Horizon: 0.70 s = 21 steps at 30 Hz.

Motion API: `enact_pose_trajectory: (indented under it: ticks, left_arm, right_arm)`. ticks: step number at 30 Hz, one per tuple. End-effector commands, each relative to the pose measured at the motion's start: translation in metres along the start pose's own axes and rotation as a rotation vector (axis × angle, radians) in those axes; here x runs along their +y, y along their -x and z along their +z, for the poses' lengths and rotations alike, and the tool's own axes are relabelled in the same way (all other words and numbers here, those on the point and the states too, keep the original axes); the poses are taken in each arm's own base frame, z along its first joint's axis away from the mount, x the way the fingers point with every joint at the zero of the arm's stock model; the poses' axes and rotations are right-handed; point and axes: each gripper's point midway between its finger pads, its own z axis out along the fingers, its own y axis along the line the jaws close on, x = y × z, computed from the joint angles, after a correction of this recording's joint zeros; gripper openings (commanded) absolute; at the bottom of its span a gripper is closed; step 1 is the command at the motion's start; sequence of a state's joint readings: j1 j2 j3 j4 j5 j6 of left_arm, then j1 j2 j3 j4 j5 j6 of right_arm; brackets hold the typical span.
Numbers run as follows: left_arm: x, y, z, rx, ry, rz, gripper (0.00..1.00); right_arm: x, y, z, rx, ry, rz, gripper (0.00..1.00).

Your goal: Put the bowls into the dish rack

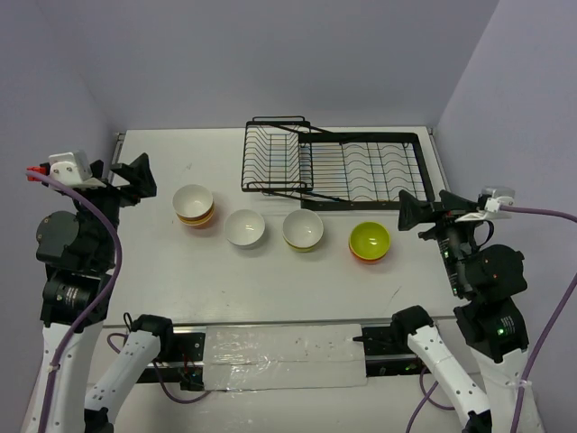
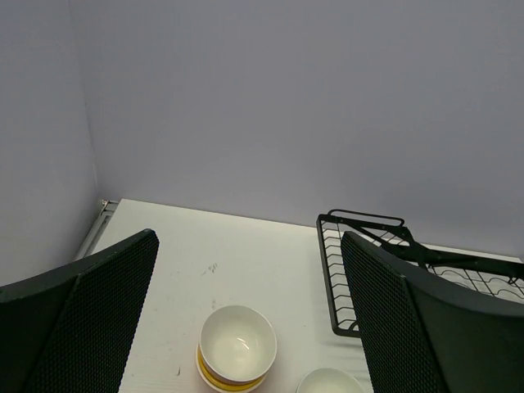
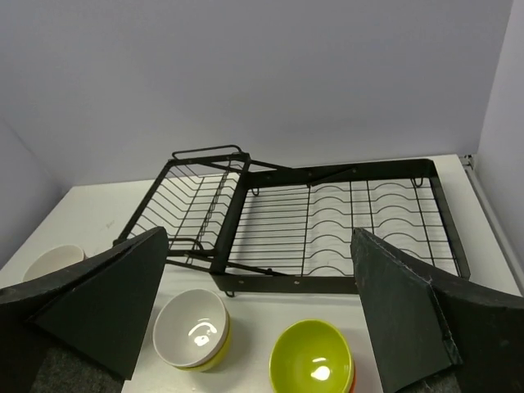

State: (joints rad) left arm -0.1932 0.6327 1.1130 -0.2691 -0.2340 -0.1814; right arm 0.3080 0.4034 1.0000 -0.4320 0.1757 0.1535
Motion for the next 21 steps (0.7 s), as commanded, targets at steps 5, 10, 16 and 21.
enact_pose_trajectory:
  ticks: [5,10,16,21]
  left_arm:
    - [0.003,-0.010,0.005,0.009,0.024,-0.017,0.99]
    - [0.003,-0.023,0.010,0.047,0.029,-0.021,0.99]
    - [0.003,-0.033,0.011,0.063,0.026,-0.025,0.99]
    - [0.008,-0.044,0.010,0.081,0.044,-0.005,0.99]
  right_arm:
    - [0.009,-0.027,0.013,0.097,0.007,0.119,1.00]
    - [0.024,-0.072,0.028,0.256,0.033,0.230,1.00]
    - [0.016,-0.141,0.044,0.546,-0.144,0.334,1.00]
    - [0.018,-0.187,0.044,0.708,-0.234,0.408,1.00]
